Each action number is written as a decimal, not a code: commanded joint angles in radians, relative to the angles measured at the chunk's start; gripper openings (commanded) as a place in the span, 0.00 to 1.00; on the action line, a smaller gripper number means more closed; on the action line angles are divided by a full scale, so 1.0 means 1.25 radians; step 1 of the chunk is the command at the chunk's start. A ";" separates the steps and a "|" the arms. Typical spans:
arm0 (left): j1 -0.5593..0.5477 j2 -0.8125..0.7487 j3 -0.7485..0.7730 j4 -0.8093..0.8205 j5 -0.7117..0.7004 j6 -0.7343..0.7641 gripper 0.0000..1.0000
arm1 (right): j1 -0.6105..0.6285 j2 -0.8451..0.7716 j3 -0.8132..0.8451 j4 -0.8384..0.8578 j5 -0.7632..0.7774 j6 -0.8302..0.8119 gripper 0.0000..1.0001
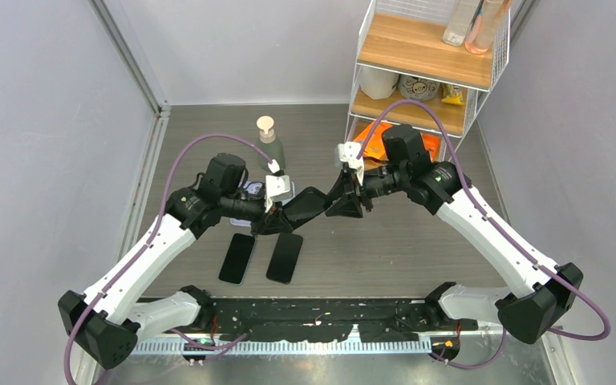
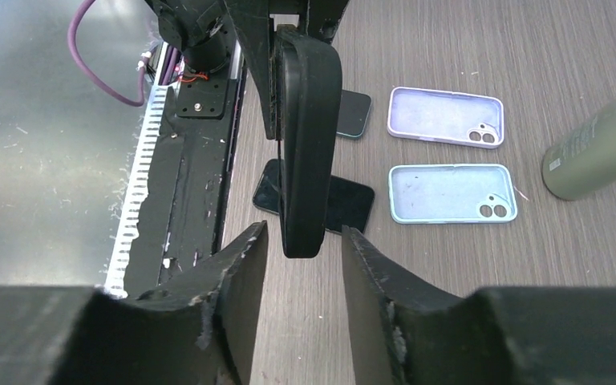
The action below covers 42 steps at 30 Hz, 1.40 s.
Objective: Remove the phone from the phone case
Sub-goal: Remove the phone case from the phone.
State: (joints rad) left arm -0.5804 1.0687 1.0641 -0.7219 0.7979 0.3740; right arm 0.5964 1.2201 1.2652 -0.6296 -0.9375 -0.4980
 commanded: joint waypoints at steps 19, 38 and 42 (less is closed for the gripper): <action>-0.014 -0.010 0.042 0.006 0.129 0.079 0.00 | 0.009 0.017 0.037 -0.112 -0.044 -0.186 0.05; -0.101 -0.007 0.001 -0.056 0.256 0.169 0.00 | 0.034 0.059 0.101 -0.239 -0.016 -0.425 0.05; -0.116 0.000 -0.002 -0.093 0.267 0.238 0.00 | 0.041 0.069 0.111 -0.264 -0.017 -0.470 0.05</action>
State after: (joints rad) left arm -0.6659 1.0805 1.0492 -0.8219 0.8898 0.5346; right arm 0.6472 1.2728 1.3525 -1.0279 -1.0302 -0.9524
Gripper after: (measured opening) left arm 0.179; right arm 0.203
